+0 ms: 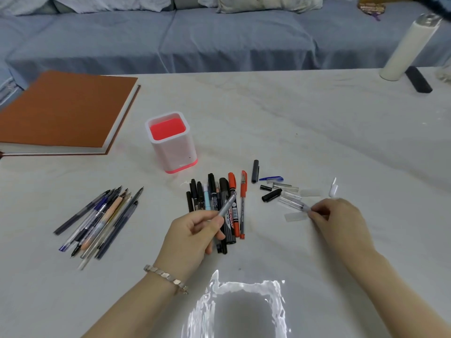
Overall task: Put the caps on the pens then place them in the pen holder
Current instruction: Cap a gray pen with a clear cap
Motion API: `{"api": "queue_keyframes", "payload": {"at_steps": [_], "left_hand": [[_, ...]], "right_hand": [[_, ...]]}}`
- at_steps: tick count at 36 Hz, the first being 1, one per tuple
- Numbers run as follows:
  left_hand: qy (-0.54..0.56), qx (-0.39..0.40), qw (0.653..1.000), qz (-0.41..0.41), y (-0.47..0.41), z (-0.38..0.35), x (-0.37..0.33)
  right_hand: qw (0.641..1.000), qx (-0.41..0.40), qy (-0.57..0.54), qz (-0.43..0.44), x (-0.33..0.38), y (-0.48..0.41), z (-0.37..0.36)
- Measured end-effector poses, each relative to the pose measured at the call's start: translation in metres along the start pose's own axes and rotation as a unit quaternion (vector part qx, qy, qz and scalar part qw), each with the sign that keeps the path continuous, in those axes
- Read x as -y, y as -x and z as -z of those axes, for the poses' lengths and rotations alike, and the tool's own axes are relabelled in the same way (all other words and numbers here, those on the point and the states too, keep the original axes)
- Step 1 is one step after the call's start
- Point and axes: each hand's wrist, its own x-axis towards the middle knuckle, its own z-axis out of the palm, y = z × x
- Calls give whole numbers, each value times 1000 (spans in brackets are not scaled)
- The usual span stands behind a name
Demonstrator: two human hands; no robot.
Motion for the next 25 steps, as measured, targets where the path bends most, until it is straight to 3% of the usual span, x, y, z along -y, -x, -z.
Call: {"api": "queue_keyframes", "payload": {"at_steps": [4, 8, 10, 13, 16, 18, 25], "left_hand": [[0, 4, 1000, 8, 3, 0, 1], [-17, 7, 1000, 0, 8, 1, 4], [-16, 8, 1000, -1, 11, 1, 3], [-4, 11, 1000, -3, 15, 2, 0], [6, 16, 1000, -13, 19, 4, -3], [9, 22, 999, -21, 22, 6, -5], [-23, 37, 998, -40, 27, 14, -5]], "right_hand": [[994, 3, -104, -35, 5, 7, 8], [958, 25, -280, -62, 18, 16, 16], [913, 59, -400, -57, 30, 22, 21], [816, 98, -566, -74, 51, 33, 25], [731, 122, -663, -104, 69, 42, 27], [720, 123, -676, -102, 79, 45, 23], [742, 133, -655, -55, 97, 52, 13]]}}
